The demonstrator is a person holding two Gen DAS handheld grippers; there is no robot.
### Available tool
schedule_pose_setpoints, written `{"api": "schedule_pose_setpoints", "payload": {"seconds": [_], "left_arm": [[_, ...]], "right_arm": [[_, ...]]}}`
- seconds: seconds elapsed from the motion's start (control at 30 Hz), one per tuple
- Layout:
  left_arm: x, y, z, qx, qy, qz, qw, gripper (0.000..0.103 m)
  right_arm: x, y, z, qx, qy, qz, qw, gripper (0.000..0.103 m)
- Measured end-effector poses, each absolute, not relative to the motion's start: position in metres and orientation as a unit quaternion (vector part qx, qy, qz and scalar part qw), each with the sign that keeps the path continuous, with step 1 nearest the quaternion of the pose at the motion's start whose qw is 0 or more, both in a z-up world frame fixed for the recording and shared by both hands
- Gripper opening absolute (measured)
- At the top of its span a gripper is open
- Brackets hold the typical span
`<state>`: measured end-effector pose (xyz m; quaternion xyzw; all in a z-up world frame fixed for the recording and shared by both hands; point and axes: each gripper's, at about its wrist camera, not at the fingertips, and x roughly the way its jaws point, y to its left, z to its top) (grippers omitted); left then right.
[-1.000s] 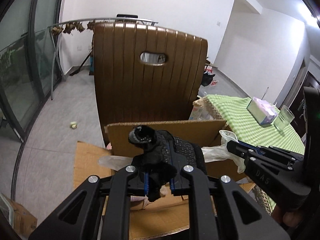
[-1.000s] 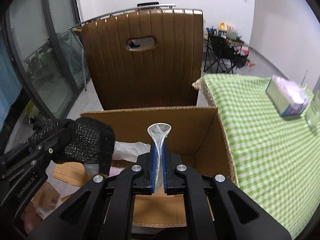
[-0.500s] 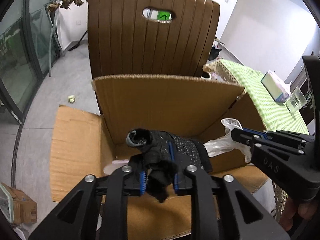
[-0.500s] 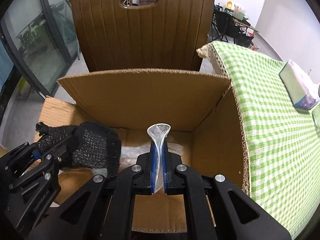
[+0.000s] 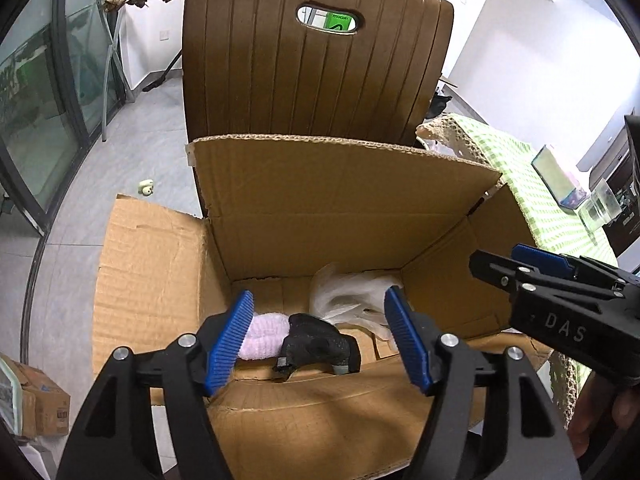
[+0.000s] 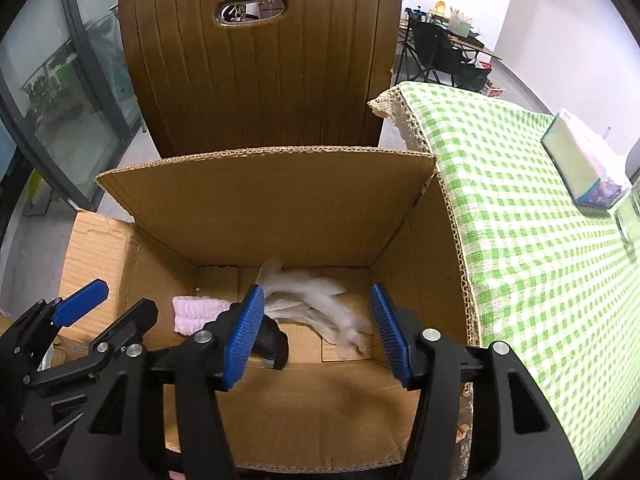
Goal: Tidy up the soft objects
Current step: 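Carry both items to the cardboard box and open both tools to drop them, then lift both tools out of the box and return them over the table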
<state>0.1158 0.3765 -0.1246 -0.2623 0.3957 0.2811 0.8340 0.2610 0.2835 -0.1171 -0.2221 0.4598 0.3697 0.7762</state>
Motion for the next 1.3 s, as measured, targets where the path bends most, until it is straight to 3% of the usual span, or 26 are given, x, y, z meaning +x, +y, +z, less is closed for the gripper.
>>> {"api": "schedule_pose_setpoints", "payload": {"seconds": [0.43, 0.7, 0.83, 0.97, 1.3], "left_arm": [[0.114, 0.373, -0.115, -0.258, 0.383, 0.285, 0.84, 0.066], [0.098, 0.35, -0.066, -0.212, 0.292, 0.32, 0.876, 0.074], [0.084, 0.329, -0.031, -0.171, 0.217, 0.321, 0.906, 0.085], [0.073, 0.301, -0.006, -0.103, 0.141, 0.33, 0.928, 0.096], [0.07, 0.283, 0.007, -0.097, 0.135, 0.308, 0.937, 0.096]], "right_arm": [[0.256, 0.262, -0.102, -0.203, 0.438, 0.379, 0.79, 0.054], [0.243, 0.227, -0.056, -0.15, 0.343, 0.401, 0.836, 0.054], [0.227, 0.201, -0.028, -0.116, 0.253, 0.414, 0.867, 0.068], [0.213, 0.173, -0.012, -0.091, 0.182, 0.406, 0.891, 0.072], [0.218, 0.14, -0.009, -0.067, 0.171, 0.372, 0.91, 0.075]]}}
